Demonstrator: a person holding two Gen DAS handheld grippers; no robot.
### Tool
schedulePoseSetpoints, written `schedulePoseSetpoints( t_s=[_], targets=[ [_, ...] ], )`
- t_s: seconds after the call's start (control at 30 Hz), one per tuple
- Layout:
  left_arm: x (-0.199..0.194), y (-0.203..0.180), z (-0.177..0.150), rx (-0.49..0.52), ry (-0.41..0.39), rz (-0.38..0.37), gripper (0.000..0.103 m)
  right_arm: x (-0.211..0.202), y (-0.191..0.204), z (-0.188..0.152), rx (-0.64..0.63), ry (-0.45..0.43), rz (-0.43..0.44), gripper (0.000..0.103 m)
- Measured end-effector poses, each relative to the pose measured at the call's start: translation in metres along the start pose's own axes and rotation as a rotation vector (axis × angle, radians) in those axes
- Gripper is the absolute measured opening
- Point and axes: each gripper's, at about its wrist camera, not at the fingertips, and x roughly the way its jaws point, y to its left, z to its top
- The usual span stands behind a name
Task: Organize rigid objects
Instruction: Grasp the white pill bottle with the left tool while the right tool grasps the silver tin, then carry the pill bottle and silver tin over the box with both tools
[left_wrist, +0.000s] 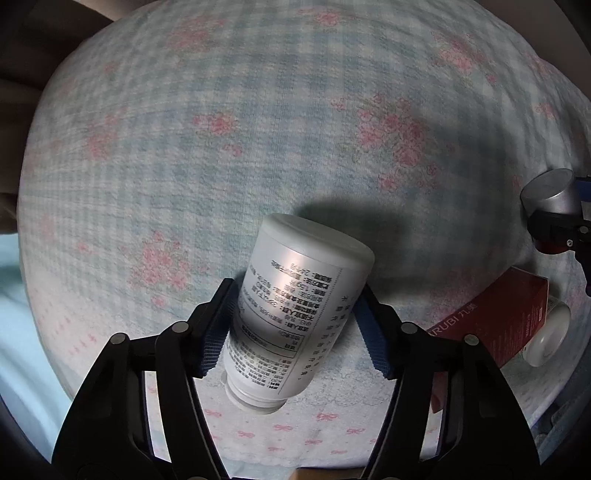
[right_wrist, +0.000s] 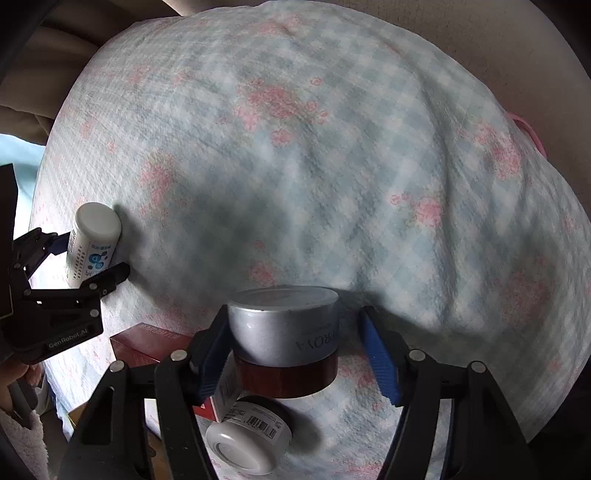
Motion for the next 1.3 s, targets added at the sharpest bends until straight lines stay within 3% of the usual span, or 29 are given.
schedulePoseSetpoints(
  t_s=[0.07, 0.3, 0.63, 1.03, 1.3],
  targets=[
    [-0.002, 0.001, 0.004, 0.003, 0.008, -0.003, 0.055, 0.002, 0.010, -0.001, -0.015, 0.004, 0.008, 0.050],
    [-0.012, -0.001, 0.007, -0.009, -0.009, -0.005, 0.054, 0.008, 0.020, -0.003, -0.027, 0.009, 0.014, 0.050],
    [-0.047, -0.007, -0.040, -0.097, -0.048, -0.006, 0.051, -0.021, 0.016, -0.007, -0.073, -0.024, 0.054, 0.050],
    [-0.178, -0.010, -0.120, -0.407, -0.177, -0.019, 0.051, -0.114, 0.032, -0.032, -0.197, -0.113, 0.114, 0.050],
    [-0.257, -0.018, -0.218, -0.653, -0.264, -0.025, 0.051, -0.186, 0.063, -0.080, -0.405, -0.154, 0.158, 0.050]
  ],
)
